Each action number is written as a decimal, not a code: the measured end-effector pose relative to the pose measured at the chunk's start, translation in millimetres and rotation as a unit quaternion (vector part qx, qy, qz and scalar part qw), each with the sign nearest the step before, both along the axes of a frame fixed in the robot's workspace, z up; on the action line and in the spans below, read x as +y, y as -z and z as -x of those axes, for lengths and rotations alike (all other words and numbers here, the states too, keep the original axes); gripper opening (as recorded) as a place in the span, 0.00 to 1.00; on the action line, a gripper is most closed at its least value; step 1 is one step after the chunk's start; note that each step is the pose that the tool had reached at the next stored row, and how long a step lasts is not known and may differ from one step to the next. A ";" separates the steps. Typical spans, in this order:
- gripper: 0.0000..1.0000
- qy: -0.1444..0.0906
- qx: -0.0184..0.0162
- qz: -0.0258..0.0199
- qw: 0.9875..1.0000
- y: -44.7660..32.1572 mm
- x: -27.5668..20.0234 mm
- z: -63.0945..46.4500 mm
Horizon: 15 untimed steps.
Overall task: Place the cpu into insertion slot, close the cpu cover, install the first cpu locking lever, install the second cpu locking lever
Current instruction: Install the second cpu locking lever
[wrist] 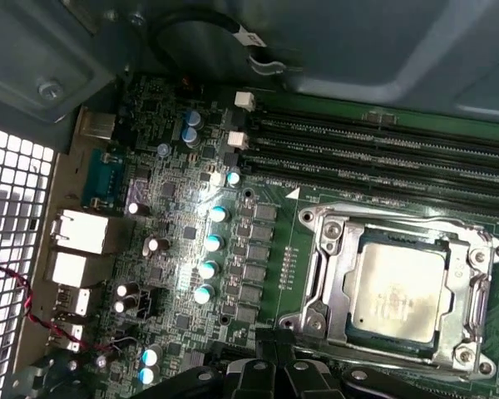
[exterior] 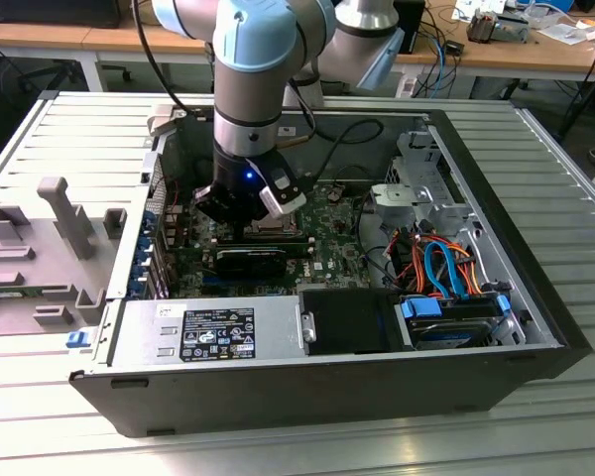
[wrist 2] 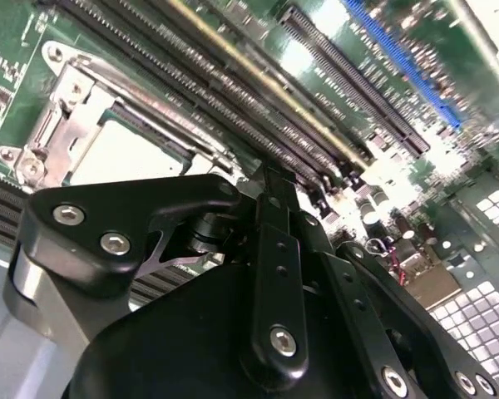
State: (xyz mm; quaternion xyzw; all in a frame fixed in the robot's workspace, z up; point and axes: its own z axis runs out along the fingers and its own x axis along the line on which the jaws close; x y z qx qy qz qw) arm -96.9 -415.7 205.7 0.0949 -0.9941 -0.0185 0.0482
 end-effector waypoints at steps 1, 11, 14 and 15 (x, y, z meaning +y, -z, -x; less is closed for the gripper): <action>0.11 -0.001 0.000 0.000 1.000 0.4 1.1 0.0; 0.11 -0.010 0.000 -0.001 1.000 5.1 2.7 0.2; 0.11 -0.011 -0.001 0.003 1.000 1.8 0.9 0.0; 0.11 -0.011 0.000 0.004 1.000 0.8 1.0 -0.7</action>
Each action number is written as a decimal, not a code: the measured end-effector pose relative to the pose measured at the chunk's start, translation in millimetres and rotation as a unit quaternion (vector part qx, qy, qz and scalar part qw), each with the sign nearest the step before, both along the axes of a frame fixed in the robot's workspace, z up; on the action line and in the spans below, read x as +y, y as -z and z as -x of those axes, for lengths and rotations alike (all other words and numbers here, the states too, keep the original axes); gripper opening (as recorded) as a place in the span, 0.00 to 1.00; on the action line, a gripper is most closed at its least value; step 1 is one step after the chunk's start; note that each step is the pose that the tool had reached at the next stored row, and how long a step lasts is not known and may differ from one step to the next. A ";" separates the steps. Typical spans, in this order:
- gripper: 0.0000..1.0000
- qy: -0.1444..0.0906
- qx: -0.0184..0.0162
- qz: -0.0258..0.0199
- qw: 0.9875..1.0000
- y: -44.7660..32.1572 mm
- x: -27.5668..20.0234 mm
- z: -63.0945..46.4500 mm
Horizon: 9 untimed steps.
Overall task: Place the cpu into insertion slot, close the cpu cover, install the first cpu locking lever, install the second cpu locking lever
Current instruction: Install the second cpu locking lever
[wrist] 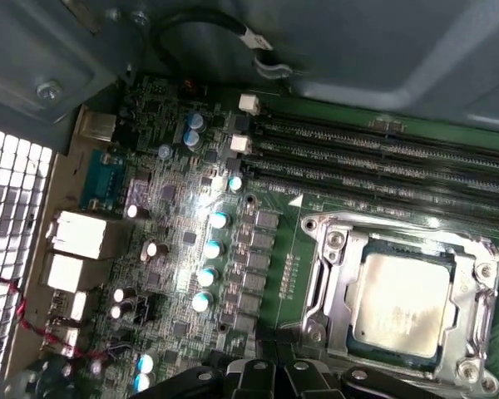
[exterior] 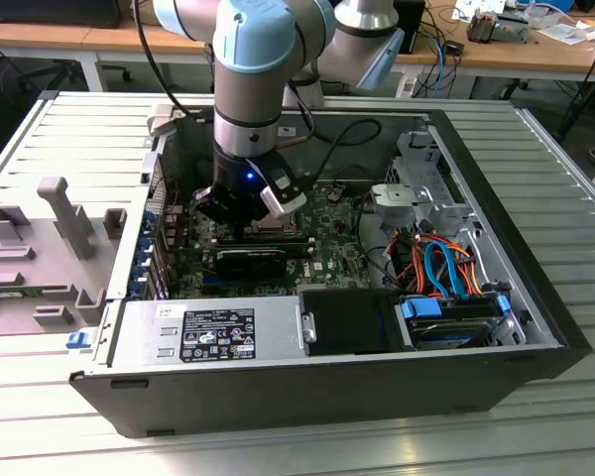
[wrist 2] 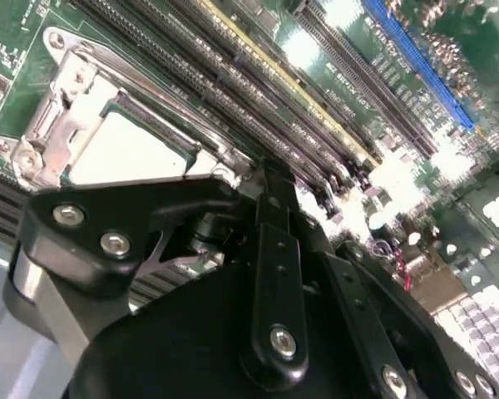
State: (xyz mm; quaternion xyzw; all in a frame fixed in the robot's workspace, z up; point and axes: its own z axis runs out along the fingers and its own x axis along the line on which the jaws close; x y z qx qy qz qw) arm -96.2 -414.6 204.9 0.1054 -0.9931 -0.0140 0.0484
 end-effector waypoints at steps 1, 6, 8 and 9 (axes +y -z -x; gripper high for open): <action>0.11 0.000 0.000 0.000 1.000 -0.3 0.2 -1.7; 0.11 0.001 0.004 0.001 1.000 -0.2 1.1 -31.3; 0.11 0.001 0.006 0.001 1.000 -0.2 1.1 -39.9; 0.11 0.001 0.007 0.001 1.000 -0.3 1.1 -42.4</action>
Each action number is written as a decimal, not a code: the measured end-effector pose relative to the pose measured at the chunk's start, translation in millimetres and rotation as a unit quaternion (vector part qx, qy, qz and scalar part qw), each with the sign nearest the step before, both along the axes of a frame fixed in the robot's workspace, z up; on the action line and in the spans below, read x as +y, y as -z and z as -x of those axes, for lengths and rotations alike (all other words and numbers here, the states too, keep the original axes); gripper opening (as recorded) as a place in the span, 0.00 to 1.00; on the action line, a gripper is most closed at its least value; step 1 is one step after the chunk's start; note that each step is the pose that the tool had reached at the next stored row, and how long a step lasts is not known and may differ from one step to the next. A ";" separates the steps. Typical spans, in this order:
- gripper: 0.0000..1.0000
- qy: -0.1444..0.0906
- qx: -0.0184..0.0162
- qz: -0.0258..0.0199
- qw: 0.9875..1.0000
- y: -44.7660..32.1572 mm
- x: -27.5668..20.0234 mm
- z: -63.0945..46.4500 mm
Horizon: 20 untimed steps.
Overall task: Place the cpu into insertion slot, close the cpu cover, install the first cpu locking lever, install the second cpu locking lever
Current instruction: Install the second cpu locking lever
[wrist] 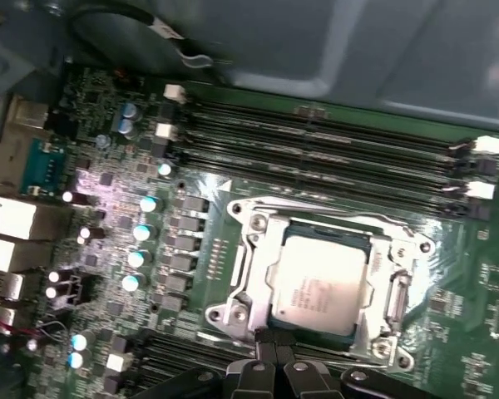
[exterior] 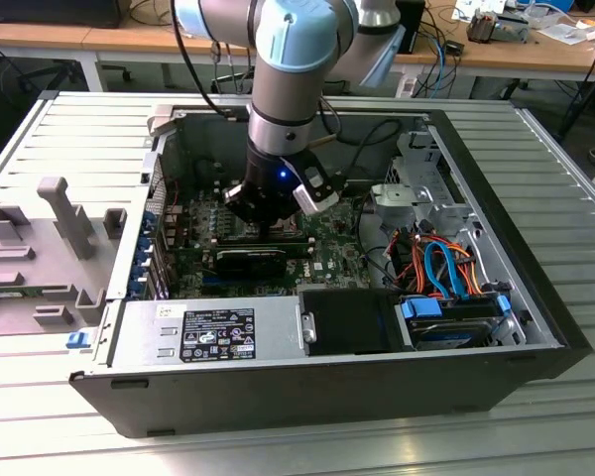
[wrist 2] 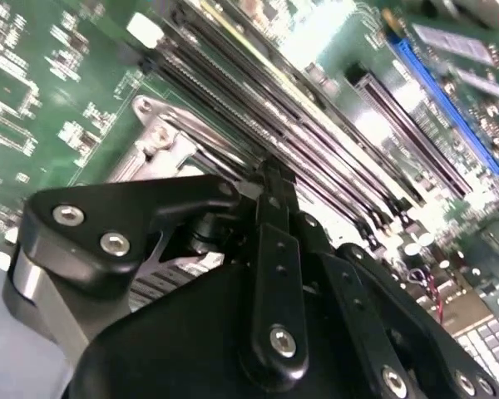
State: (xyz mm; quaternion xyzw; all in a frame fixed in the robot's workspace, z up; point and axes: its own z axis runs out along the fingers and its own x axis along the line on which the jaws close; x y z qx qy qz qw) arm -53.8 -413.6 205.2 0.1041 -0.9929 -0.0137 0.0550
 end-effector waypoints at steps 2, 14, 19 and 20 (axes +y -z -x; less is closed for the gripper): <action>0.11 0.000 0.001 0.000 1.000 -0.1 0.0 -5.1; 0.11 0.004 0.004 0.000 1.000 -29.1 0.6 -17.1; 0.11 0.006 0.004 0.000 1.000 -38.4 0.7 -17.1; 0.11 0.006 0.004 0.000 1.000 -38.6 0.7 -17.1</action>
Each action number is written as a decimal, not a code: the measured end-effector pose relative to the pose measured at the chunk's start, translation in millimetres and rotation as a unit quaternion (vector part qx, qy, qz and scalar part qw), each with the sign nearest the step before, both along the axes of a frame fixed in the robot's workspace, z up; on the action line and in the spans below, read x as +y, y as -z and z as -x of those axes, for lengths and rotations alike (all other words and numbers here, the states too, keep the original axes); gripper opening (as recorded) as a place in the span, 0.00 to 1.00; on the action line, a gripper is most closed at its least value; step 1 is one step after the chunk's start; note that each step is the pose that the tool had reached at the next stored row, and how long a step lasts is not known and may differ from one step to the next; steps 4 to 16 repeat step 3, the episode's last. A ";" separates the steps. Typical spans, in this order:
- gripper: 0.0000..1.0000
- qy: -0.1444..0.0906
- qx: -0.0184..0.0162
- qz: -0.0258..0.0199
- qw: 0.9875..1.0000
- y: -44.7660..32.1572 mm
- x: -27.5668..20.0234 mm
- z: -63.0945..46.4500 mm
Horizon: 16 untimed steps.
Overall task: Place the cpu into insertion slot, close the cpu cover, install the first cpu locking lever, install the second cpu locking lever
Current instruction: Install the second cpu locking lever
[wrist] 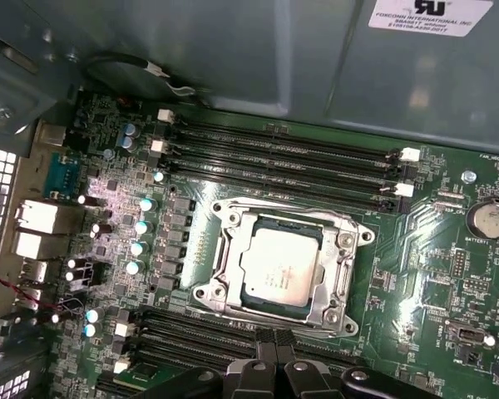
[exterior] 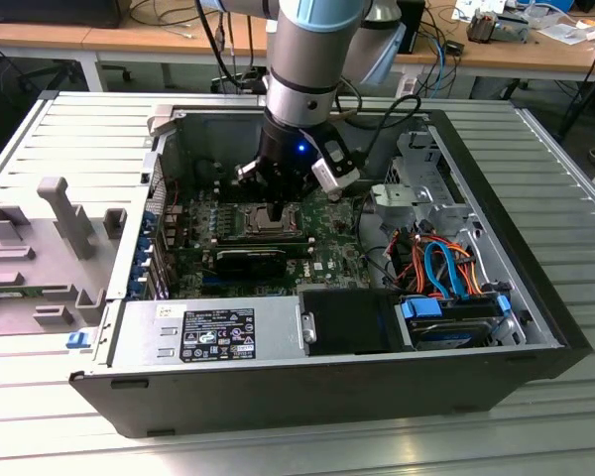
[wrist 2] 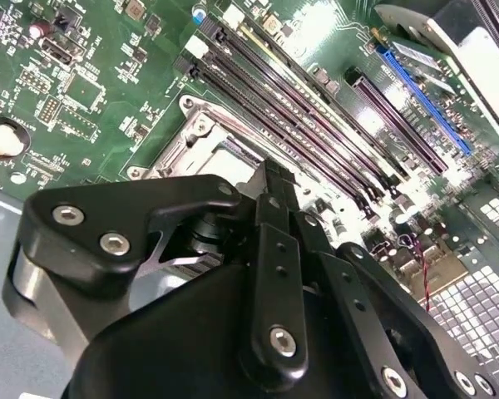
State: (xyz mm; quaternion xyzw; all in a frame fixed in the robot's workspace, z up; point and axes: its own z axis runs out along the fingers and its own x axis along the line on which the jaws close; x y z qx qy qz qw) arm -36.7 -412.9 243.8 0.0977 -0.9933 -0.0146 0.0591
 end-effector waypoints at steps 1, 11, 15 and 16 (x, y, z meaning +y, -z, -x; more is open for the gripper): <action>0.11 0.000 0.000 0.000 1.000 -0.1 0.0 0.0; 0.11 0.000 0.000 0.000 1.000 -0.1 0.0 0.0; 0.11 0.000 0.000 0.000 1.000 -0.1 0.0 0.0; 0.11 0.000 0.000 0.000 1.000 -0.1 0.0 0.0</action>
